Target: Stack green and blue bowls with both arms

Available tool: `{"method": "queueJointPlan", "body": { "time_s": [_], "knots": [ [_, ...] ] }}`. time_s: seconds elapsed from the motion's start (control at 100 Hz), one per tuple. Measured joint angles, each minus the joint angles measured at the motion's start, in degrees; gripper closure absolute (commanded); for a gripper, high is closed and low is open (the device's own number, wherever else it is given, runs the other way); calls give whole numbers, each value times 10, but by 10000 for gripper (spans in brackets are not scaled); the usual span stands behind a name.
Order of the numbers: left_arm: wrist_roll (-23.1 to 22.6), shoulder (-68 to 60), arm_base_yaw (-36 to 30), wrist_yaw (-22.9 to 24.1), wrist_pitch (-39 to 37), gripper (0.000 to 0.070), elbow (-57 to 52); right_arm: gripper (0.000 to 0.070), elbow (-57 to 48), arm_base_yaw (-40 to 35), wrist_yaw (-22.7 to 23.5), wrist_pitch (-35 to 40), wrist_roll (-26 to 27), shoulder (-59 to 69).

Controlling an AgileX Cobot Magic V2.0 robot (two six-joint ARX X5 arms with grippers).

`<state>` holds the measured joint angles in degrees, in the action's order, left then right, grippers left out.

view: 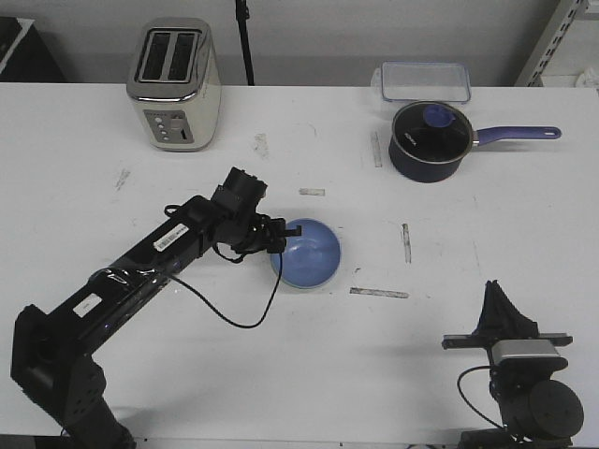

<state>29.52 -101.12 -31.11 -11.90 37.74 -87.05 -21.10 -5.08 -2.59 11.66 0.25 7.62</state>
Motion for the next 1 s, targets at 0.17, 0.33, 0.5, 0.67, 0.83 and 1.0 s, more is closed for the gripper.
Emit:
{"method": "queueJointPlan", "body": {
  "time_s": [0.17,0.33,0.5,0.67,0.83,1.0],
  "knots": [
    [0,10,0,0,1,450,0,688,0,0,0,0,0,0],
    [0,43,0,0,3,450,0,688,0,0,0,0,0,0],
    [0,63,4,0,10,453,0,688,0,0,0,0,0,0],
    [-10,105,29,2,-15,455,28,688,0,0,0,0,0,0],
    [-17,174,57,17,-79,462,106,688,0,0,0,0,0,0],
    [-45,240,98,32,-150,593,207,688,0,0,0,0,0,0]
  ]
}}
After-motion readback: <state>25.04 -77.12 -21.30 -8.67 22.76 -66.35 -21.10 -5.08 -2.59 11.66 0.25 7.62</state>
